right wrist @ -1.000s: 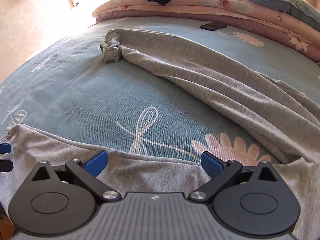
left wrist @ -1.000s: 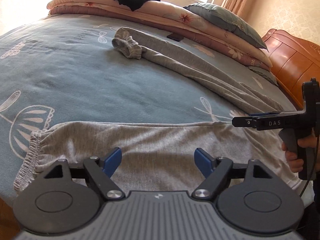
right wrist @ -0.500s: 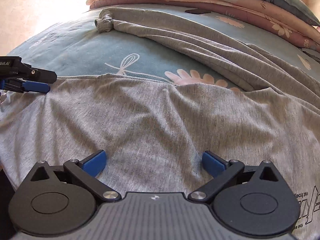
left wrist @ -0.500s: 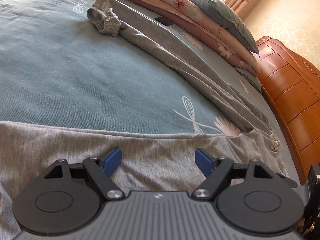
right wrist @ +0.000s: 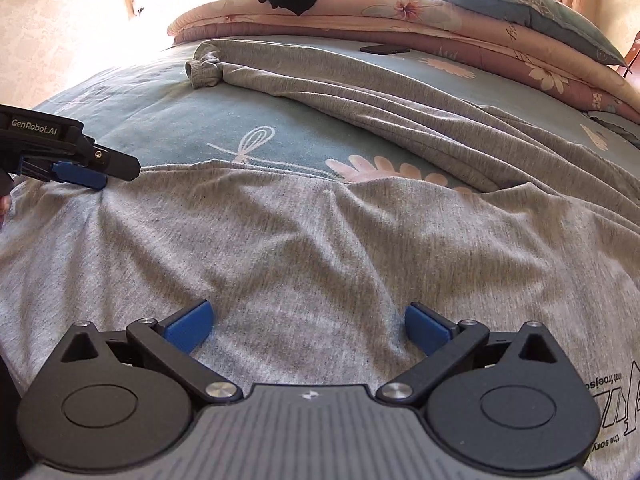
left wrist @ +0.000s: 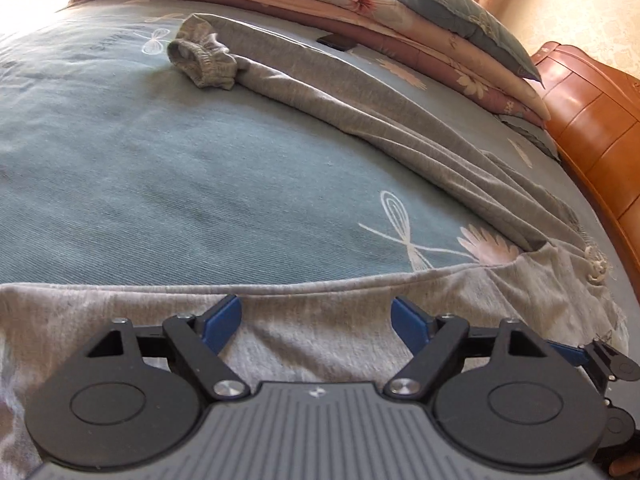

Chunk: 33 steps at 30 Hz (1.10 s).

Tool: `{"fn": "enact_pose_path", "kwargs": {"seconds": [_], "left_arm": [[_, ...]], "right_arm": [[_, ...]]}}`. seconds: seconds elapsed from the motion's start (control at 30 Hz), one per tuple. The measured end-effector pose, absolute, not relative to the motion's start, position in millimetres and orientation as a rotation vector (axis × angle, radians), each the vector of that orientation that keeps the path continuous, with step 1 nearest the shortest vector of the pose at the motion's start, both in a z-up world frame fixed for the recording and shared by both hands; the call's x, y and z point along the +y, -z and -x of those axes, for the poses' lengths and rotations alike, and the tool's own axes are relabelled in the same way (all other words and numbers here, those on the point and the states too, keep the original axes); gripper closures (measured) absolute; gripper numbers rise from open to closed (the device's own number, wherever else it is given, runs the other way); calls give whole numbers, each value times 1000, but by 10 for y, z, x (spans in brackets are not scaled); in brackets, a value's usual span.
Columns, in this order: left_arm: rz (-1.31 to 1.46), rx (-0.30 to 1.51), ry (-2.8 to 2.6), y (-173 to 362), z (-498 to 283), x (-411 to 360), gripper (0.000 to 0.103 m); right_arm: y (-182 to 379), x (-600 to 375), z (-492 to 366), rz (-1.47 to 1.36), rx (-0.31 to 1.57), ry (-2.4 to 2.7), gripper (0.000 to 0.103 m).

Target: Fold clothes

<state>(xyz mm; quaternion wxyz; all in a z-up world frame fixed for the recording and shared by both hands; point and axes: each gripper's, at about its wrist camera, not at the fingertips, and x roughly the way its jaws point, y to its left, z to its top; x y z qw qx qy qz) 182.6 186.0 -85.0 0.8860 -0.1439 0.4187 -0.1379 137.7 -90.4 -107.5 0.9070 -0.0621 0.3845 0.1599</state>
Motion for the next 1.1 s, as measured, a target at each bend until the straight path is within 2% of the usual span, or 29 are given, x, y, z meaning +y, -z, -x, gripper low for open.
{"fn": "enact_pose_path", "kwargs": {"seconds": [0.1, 0.2, 0.3, 0.43, 0.6, 0.77, 0.93, 1.1], "left_arm": [[280, 859, 256, 759, -1781, 1862, 21], [232, 849, 324, 689, -1600, 1745, 20], [211, 885, 302, 796, -1535, 1725, 19], [256, 905, 232, 922, -1456, 1912, 20], [283, 903, 183, 917, -1360, 2143, 20], [247, 889, 119, 827, -1334, 2232, 20], [238, 867, 78, 793, -1372, 2381, 19], [268, 887, -34, 927, -1389, 2615, 20]], "right_arm": [[977, -908, -1401, 127, 800, -330, 0], [766, -1040, -1310, 109, 688, -331, 0], [647, -1254, -1406, 106, 671, -277, 0], [730, -1565, -1777, 88, 732, -145, 0], [1105, -1638, -2369, 58, 825, -93, 0], [1040, -1552, -2705, 58, 857, -93, 0], [710, -1695, -2326, 44, 790, -121, 0], [669, -1822, -1850, 40, 792, -139, 0]]}}
